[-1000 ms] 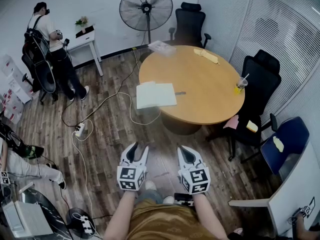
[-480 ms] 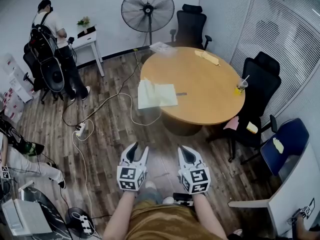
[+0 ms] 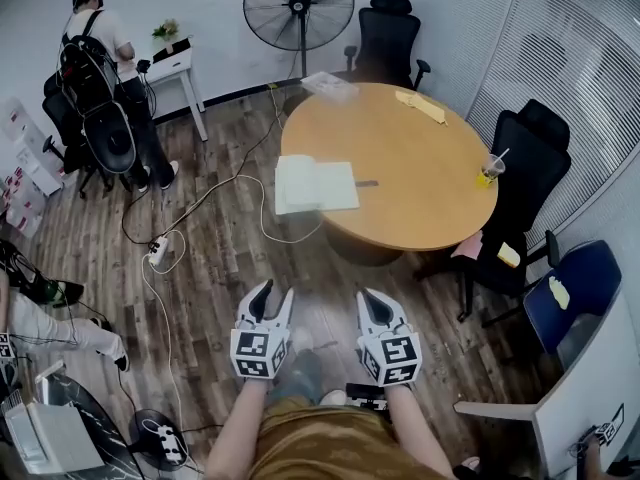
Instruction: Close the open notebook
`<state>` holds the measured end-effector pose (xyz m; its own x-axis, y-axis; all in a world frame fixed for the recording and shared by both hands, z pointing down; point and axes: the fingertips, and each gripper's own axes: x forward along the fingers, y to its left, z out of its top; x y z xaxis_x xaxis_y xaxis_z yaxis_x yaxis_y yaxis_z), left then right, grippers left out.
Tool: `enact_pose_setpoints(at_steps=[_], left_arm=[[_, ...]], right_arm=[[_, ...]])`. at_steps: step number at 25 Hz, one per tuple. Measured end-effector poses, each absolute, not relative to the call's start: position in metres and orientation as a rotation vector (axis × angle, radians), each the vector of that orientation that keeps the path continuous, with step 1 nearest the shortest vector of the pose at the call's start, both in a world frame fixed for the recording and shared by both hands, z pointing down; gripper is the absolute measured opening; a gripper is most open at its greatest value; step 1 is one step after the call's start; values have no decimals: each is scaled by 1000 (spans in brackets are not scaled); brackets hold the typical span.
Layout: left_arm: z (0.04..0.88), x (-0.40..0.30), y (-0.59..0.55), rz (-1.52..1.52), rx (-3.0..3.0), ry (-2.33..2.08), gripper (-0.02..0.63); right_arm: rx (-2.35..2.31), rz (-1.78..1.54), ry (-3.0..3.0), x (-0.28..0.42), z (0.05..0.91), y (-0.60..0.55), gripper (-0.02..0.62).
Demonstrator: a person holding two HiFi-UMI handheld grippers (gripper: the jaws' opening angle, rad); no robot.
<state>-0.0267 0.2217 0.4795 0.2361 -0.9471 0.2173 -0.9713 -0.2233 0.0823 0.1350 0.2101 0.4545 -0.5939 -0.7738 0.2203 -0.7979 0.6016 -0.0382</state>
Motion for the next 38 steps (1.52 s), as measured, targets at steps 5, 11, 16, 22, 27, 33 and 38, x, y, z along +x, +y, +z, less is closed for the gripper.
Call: enact_pose_setpoints(at_steps=[5,11,16,22,27,33,38], left_arm=[[489,-44,173,166,2277,-1821,178],[501,-72,90,165,2241,-1808,178],[508,-99,33,159,2219,-1800,178],[522,-135,-20,166,2195,-1796,178],[530,-148,-49,141,2206,-1757,178],[538,-142,-68,140,2209,-1712,178],[539,-138,-82,141,2222,-1702,178]], right_arm=[[1311,211,-2620,124,465,162,12],[1295,221,-2587,102,472,83,12],[1302,238,-2560,80,479,23,12],[1311,241,-2527,54,487,-33,12],[1356,241,-2500,44,487,-57,12],[1391,205,-2476,51,477,-71,12],[1404,209,-2464,57,481,-80,12]])
